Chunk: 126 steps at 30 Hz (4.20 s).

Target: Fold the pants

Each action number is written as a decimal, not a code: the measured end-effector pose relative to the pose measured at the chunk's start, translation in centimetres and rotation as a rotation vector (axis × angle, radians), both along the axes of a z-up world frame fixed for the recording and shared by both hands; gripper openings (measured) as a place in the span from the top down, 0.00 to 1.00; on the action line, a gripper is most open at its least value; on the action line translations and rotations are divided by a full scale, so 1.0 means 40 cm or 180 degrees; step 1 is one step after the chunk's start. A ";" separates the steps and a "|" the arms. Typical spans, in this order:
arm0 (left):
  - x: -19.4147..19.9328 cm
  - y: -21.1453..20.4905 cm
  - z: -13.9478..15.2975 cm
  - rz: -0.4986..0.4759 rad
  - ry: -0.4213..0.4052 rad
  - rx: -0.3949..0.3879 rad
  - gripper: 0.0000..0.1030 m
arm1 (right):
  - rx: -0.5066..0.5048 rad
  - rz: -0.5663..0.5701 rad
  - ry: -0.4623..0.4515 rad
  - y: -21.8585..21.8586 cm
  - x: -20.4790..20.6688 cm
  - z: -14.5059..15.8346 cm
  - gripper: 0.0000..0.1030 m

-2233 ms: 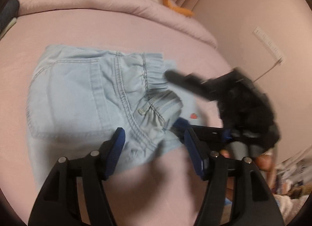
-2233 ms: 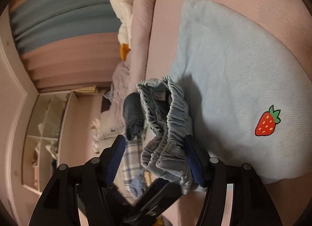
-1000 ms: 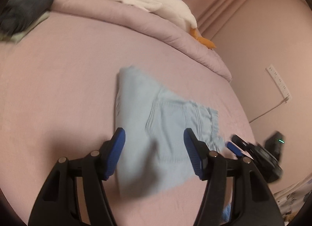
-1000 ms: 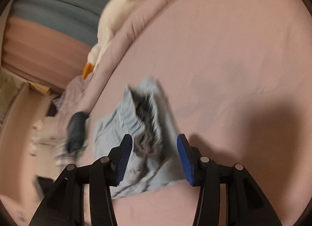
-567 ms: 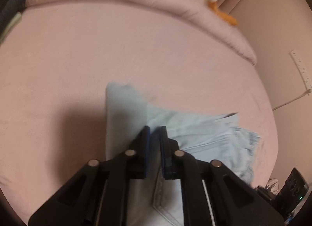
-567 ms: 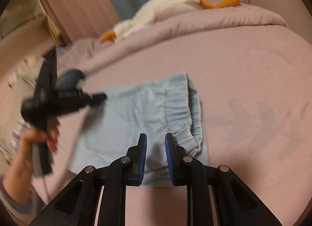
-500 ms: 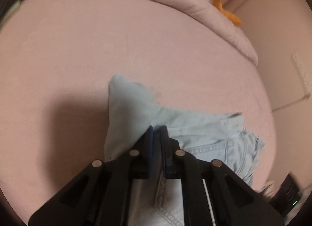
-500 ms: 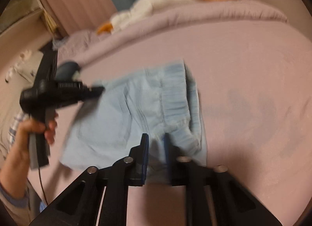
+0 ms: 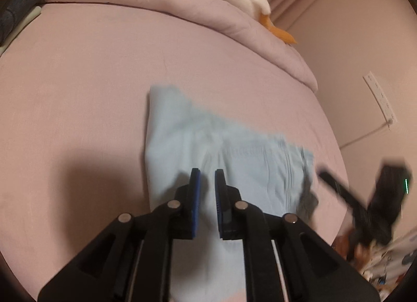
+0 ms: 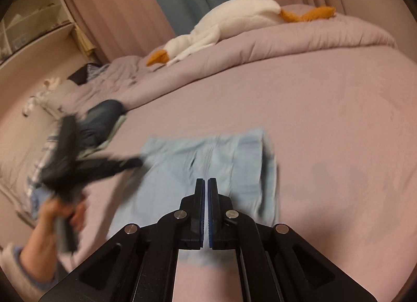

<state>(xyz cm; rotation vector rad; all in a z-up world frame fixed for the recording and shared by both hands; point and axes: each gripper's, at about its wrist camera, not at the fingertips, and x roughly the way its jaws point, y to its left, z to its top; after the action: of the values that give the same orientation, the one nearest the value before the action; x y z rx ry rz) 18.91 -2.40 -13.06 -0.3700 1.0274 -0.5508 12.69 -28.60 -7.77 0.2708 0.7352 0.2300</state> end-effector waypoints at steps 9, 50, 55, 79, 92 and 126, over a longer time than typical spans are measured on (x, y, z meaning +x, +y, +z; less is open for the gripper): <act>-0.137 0.054 -0.115 0.0112 0.0274 -0.0215 0.97 | -0.0018 -0.0270 0.0464 -0.063 0.067 -0.123 1.00; -0.246 -0.017 -0.040 0.0217 -0.0429 0.1010 0.72 | -0.0681 0.0008 0.0282 0.070 -0.088 -0.104 0.68; -0.180 -0.025 -0.005 0.0212 -0.0508 0.0888 0.70 | -0.0365 -0.0079 0.0291 0.032 -0.092 -0.067 0.68; 0.187 -0.037 -0.002 0.0194 -0.0309 0.0583 0.65 | -0.0219 -0.0055 0.0232 0.014 -0.085 -0.114 0.66; 0.127 0.012 0.005 0.0402 -0.0446 0.0827 0.68 | -0.0321 0.0013 0.0168 0.039 -0.090 -0.116 0.51; -0.293 0.087 -0.053 0.0476 0.0006 0.0165 0.44 | 0.0995 -0.0430 0.0649 -0.134 -0.131 -0.160 0.42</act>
<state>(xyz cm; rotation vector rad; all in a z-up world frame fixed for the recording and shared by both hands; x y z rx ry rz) 7.20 1.09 -15.18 -0.3979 1.0048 -0.3888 7.44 -33.98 -14.16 0.6462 0.8787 0.1899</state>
